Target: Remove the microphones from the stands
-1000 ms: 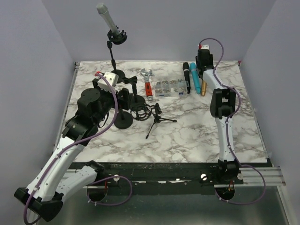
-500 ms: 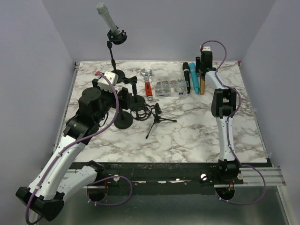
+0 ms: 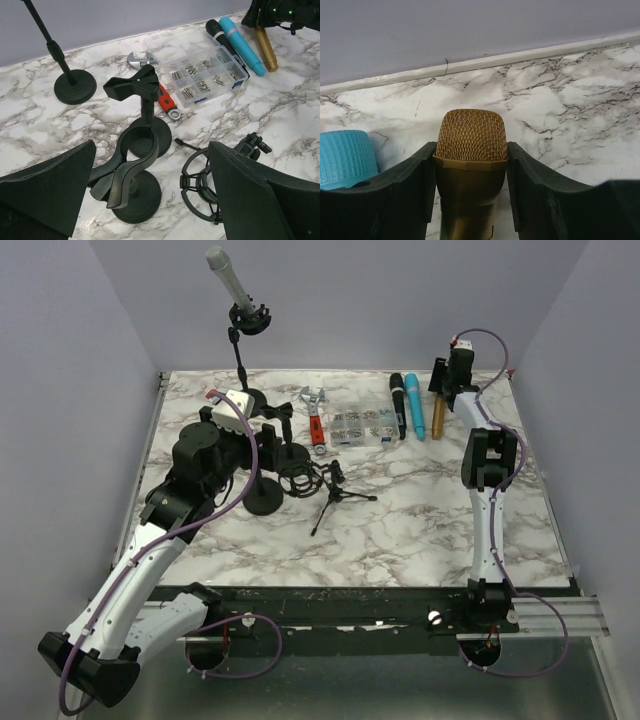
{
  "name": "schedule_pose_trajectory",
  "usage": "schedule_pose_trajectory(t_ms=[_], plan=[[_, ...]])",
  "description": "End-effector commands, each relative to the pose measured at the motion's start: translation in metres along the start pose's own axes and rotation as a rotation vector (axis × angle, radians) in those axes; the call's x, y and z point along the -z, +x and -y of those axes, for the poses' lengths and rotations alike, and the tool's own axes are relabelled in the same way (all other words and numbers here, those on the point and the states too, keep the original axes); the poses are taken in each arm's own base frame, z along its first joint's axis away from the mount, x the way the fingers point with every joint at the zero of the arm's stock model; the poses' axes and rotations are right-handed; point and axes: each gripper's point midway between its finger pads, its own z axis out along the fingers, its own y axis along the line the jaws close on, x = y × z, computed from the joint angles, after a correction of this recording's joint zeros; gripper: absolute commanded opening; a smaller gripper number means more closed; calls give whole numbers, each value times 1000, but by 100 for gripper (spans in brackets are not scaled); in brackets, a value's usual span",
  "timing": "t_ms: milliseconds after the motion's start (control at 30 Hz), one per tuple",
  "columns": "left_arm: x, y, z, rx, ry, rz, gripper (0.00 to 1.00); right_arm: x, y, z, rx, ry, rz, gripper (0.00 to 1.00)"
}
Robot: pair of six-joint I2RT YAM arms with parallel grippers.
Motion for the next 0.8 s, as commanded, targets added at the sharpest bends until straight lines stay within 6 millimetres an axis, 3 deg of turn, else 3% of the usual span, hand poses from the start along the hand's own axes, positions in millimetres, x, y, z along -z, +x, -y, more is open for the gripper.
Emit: schedule_pose_trajectory(t_ms=[0,233,433,600,767], plan=[[-4,1,3,19,21,5,98,-12,16,-7,-58,-56,-9,39],[-6,3,3,30,31,-2,98,-14,24,-11,-132,-90,-39,53],[-8,4,4,38,39,-9,98,-12,21,-10,-180,-88,-46,76],[-9,6,3,48,37,-16,98,0,-2,-10,-240,-115,-41,83],[-10,6,10,70,79,-24,98,31,-41,-12,-284,-128,-27,92]])
